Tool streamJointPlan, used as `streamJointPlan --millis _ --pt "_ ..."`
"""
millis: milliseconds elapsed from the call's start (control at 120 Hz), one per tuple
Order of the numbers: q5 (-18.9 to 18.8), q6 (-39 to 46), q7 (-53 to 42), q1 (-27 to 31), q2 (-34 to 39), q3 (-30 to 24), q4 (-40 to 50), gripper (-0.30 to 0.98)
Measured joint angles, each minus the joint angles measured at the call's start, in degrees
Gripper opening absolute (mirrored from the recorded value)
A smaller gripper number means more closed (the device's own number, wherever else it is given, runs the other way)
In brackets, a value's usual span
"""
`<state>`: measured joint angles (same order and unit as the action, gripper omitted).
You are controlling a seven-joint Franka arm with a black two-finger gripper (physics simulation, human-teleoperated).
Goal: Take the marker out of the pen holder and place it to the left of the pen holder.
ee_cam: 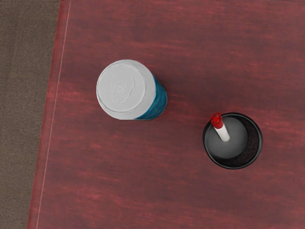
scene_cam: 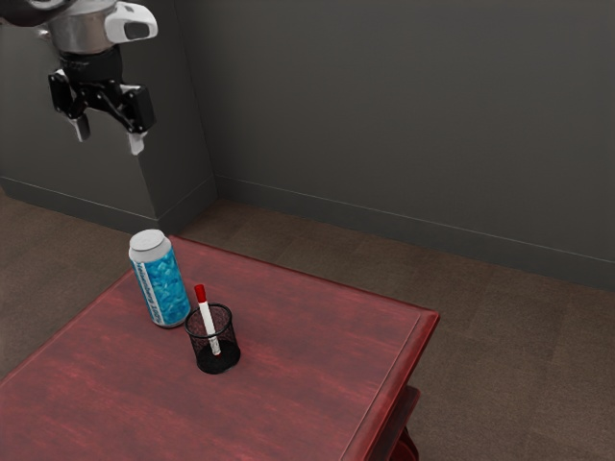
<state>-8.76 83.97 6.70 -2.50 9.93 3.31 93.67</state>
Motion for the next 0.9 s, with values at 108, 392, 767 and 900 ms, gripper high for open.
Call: streamJointPlan --millis 108,392,767,900 --pt "0.86 1.46 0.28 -0.25 0.2 -1.36 0.7 0.69" --pt "3.77 5.5 0.58 -0.23 -5.25 -2.53 4.36 0.69" --pt "11.25 28.19 -0.67 0.12 -2.72 -4.32 28.72 0.69" --pt "12.68 32.69 -1.0 0.95 -2.62 -4.26 31.6 0.69"
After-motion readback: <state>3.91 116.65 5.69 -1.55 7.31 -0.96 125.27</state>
